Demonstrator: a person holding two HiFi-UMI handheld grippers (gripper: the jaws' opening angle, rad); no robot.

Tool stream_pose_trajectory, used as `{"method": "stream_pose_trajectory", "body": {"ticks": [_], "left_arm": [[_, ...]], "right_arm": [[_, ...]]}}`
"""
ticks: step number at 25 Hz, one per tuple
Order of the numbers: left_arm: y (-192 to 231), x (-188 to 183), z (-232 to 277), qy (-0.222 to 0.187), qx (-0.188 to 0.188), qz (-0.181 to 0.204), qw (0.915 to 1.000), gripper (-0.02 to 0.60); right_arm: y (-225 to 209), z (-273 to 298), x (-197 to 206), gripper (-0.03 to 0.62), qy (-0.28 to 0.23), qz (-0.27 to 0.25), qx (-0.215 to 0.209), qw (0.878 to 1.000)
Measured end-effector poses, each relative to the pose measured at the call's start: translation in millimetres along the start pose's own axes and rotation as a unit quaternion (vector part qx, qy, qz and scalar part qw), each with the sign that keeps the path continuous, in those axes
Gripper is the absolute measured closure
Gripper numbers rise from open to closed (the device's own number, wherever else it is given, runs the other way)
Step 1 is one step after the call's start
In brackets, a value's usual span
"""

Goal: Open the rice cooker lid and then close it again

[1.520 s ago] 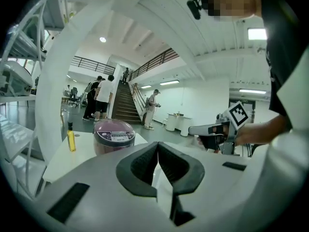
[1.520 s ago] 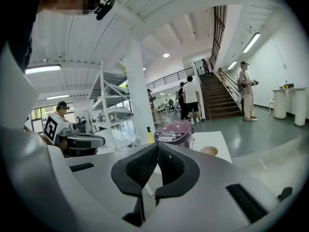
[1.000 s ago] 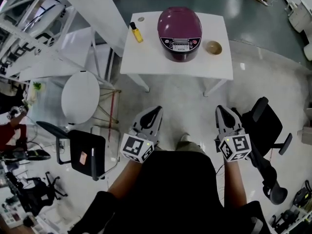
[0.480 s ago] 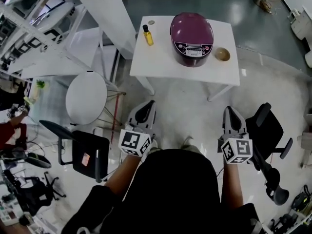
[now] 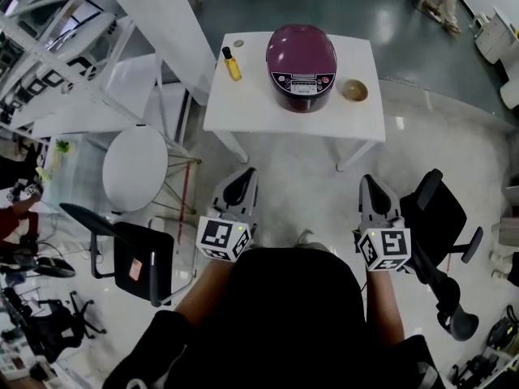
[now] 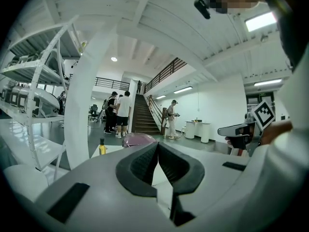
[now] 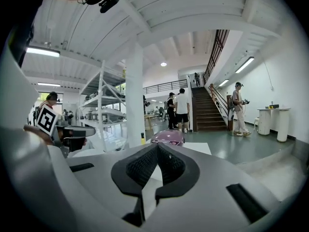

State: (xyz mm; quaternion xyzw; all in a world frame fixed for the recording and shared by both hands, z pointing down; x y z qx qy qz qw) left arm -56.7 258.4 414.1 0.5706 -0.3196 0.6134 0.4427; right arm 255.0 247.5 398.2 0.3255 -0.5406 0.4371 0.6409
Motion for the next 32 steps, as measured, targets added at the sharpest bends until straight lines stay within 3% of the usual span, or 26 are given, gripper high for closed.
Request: {"method": "stream_pose_trajectory", "body": {"ticks": [16, 32], "left_arm": [[-52, 7, -3, -0.006, -0.062, 0.015, 0.9979, 0.577], [-61, 15, 4, 0.006, -0.074, 0.01, 0.9972, 0.577]], "right_arm": [[-55, -12, 7, 0.595, -0.006, -0.015, -0.029, 0.999], [-72, -11, 9, 0.595, -0.001, -0.026, -0.04, 0.999]]}}
Point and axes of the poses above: the fingertips, and each gripper's own axes: z forward along the fingers, y to its left, x out of its underside, the point moved 7 cm from there along -z, backward along the fingers, and after that the axes turned 1 degree about -y, right-handed, at the moved point
